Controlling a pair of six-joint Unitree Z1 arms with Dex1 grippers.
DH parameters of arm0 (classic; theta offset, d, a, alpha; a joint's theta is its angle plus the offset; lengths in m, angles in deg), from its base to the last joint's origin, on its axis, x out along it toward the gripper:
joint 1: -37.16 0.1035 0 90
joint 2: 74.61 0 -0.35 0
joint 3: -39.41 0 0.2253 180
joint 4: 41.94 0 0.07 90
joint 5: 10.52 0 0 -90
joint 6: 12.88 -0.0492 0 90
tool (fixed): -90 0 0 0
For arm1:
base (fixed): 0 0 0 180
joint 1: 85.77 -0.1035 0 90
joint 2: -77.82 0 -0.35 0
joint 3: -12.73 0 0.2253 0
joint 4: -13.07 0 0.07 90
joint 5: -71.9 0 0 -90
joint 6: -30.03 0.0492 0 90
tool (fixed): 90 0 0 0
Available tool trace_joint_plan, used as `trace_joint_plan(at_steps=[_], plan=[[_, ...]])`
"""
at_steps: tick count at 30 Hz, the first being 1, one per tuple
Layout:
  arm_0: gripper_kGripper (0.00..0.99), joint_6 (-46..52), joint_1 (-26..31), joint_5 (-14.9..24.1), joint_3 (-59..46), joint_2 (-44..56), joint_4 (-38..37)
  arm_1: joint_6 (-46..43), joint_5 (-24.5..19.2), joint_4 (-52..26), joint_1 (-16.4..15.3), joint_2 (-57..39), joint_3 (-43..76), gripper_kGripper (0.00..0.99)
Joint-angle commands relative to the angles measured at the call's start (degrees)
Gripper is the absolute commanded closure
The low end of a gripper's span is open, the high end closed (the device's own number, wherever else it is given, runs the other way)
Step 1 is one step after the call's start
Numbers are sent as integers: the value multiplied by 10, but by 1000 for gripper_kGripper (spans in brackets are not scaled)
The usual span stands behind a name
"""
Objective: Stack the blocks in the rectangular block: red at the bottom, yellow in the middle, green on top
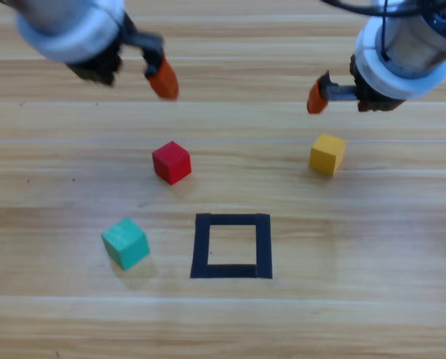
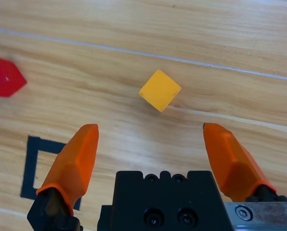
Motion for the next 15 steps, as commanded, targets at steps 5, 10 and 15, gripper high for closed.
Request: trace_joint_plan(at_steps=[5, 10, 15], plan=[[25, -77, 43, -13, 24, -135, 3, 101, 1, 6, 16, 79, -27, 31], [28, -105, 44, -15, 40, -170, 3, 162, 6, 6, 23, 104, -36, 22], [31, -132, 45, -25, 60, -201, 3, 204, 5, 10, 35, 136, -47, 16]])
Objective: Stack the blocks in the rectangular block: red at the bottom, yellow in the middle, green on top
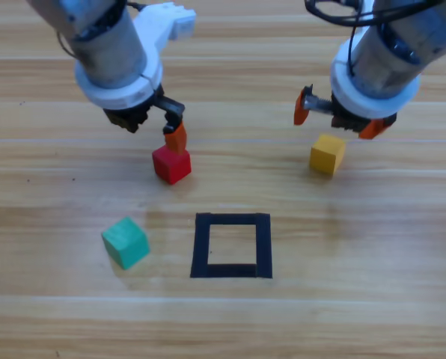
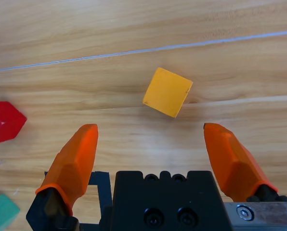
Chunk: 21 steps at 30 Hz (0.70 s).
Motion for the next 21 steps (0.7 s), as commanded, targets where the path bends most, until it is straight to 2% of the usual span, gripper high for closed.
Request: trace_joint_plan(at_steps=[1, 16, 21], plan=[[31, -32, 12, -15, 20, -58, 3, 38, -2, 10, 33, 72, -16, 14], [30, -71, 14, -18, 51, -117, 3, 43, -3, 14, 40, 146, -61, 13], [31, -71, 15, -17, 56, -134, 2, 47, -3, 14, 43, 152, -61, 131]])
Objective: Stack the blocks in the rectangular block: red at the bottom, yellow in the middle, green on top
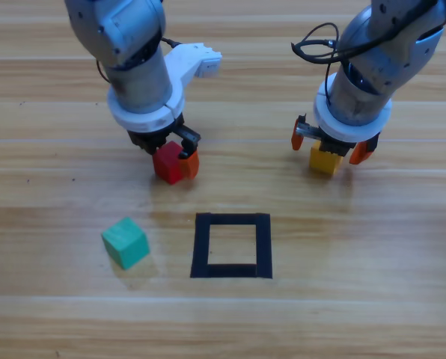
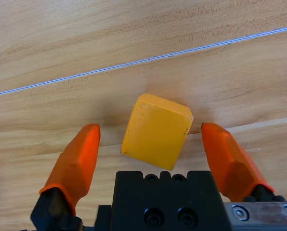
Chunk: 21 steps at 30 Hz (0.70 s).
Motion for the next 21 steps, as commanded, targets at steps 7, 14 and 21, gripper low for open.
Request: trace_joint_plan(at_steps=[7, 14, 21], plan=[[47, -7, 11, -4, 25, -67, 0, -30, -3, 10, 26, 34, -5, 857], [116, -7, 13, -4, 35, -86, -4, -94, 14, 61, 16, -76, 49, 990], [410, -10, 23, -4, 33, -94, -9, -118, 8, 61, -45, -255, 186, 990]])
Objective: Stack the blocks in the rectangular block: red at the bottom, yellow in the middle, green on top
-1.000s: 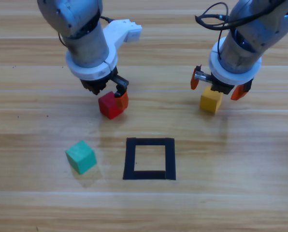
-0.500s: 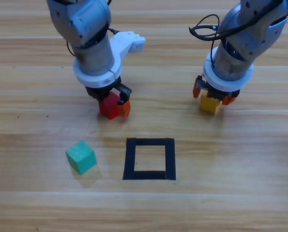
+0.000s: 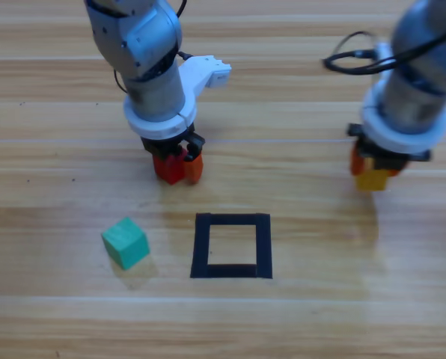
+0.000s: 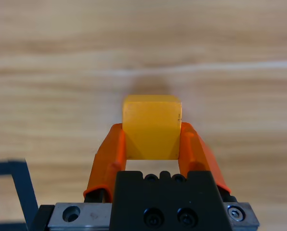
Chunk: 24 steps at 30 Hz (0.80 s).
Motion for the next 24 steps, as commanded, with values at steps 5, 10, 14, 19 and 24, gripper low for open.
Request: trace_joint_plan(at_steps=[5, 10, 14, 19, 24], plan=[[824, -7, 29, 9, -14, -26, -1, -8, 4, 8, -95, -239, 148, 990], [875, 32, 32, 11, -21, 14, 24, -5, 12, 15, -129, -247, 158, 990], [876, 132, 29, 16, -50, 86, 24, -4, 34, 15, -129, -240, 167, 990], [876, 267, -29, 13, -79, 156, 24, -17, 37, 15, -129, -230, 166, 990], [876, 396, -109, 26, -117, 183, 24, -33, 33, 15, -129, -227, 165, 990]])
